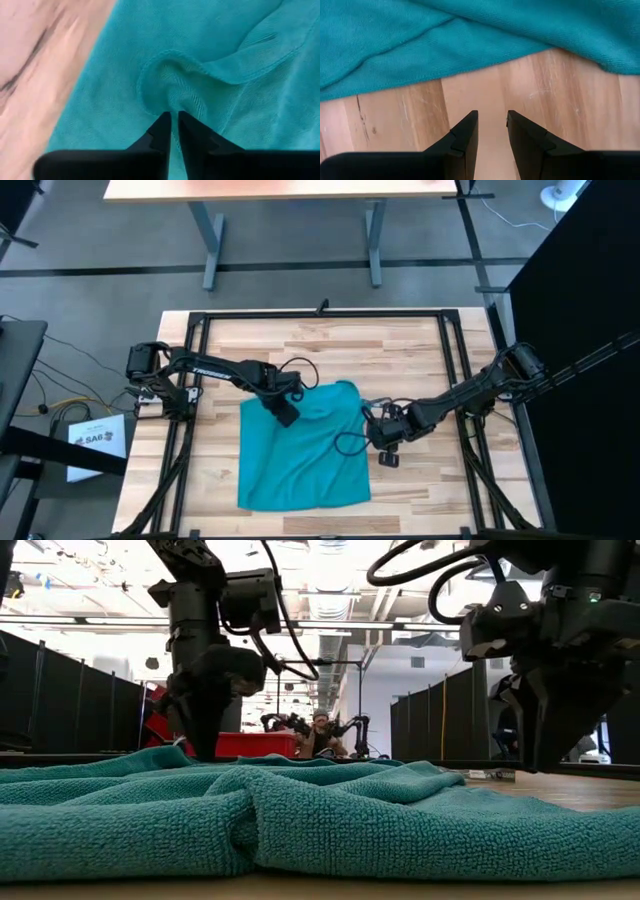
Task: Roll towel
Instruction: Roll the blue towel
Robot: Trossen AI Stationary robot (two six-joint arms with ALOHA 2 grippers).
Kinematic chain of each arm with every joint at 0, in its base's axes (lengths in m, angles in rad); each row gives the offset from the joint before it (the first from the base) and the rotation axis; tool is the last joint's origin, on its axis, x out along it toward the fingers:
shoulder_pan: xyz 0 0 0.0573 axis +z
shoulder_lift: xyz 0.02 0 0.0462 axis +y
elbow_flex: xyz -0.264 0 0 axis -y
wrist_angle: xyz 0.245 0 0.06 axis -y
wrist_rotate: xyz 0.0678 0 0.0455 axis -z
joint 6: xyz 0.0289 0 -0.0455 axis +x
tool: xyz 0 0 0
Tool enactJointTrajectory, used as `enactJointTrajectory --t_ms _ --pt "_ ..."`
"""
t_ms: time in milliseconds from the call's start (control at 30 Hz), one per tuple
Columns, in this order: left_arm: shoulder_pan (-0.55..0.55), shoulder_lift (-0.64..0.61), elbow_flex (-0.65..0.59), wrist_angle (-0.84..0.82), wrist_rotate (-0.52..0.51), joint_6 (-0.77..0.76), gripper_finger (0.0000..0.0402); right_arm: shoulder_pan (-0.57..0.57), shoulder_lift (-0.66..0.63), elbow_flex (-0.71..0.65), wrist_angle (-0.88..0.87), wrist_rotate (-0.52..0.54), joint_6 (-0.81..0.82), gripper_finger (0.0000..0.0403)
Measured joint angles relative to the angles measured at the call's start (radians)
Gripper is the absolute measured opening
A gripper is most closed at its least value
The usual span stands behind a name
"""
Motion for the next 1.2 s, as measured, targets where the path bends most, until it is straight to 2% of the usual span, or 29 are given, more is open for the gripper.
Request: enactJointTrajectory --t_ms 300,700,800,1000,1200 --pt "0.000 0.000 0.000 -0.009 -0.018 0.001 0.0084 -0.003 0.000 0.000 0.015 0.000 0.000 0.0093" --pt "0.004 0.000 -0.031 0.008 -0.052 0.019 0.0089 -0.007 0.000 0.000 0.015 0.000 0.000 0.0093" --pt "0.005 0.000 -0.031 0.006 -0.062 0.018 0.0075 -0.007 0.000 0.000 0.015 0.000 0.000 0.0093" --pt "0.005 0.000 -0.031 0.004 -0.073 0.019 0.0010 -0.007 0.000 0.000 0.015 0.000 -0.001 0.0093" --pt "-0.004 -0.035 -0.023 -0.096 -0.083 -0.018 0.0001 -0.007 0.000 0.000 0.011 0.000 0.000 0.0093"
